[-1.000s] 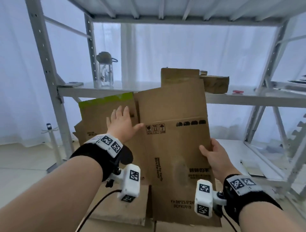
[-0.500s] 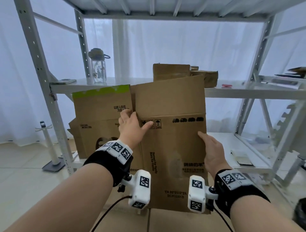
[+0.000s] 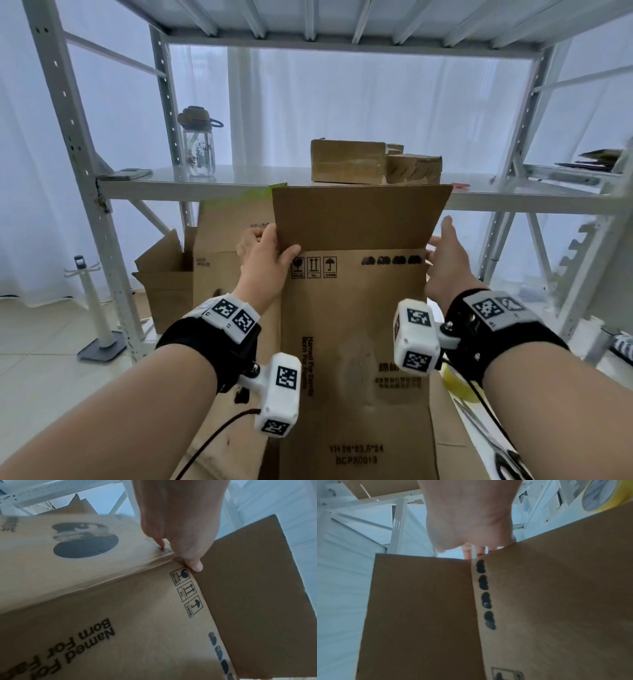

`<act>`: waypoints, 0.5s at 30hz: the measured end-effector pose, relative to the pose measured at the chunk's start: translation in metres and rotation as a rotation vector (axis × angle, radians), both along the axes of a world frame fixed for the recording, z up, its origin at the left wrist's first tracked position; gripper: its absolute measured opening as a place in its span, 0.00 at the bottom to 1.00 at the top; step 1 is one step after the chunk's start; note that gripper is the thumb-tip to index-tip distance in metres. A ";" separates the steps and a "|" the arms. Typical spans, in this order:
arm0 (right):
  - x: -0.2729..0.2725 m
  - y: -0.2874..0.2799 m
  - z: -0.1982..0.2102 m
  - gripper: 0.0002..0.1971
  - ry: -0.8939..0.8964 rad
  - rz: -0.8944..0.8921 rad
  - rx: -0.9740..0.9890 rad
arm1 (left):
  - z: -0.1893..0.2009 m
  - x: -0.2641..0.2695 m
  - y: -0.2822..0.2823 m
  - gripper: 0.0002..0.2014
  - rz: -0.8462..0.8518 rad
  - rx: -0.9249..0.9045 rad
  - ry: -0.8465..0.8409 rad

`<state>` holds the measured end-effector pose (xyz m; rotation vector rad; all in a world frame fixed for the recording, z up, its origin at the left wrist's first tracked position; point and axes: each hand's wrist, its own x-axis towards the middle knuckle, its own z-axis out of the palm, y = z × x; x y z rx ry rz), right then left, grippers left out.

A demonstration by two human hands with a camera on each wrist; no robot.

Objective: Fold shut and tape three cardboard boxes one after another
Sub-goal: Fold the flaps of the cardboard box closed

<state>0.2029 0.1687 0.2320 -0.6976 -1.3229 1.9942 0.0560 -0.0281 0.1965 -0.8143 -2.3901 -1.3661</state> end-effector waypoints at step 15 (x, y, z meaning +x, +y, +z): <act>0.016 -0.036 0.041 0.09 -0.163 -0.383 0.277 | 0.074 0.039 -0.041 0.10 -0.221 0.335 0.302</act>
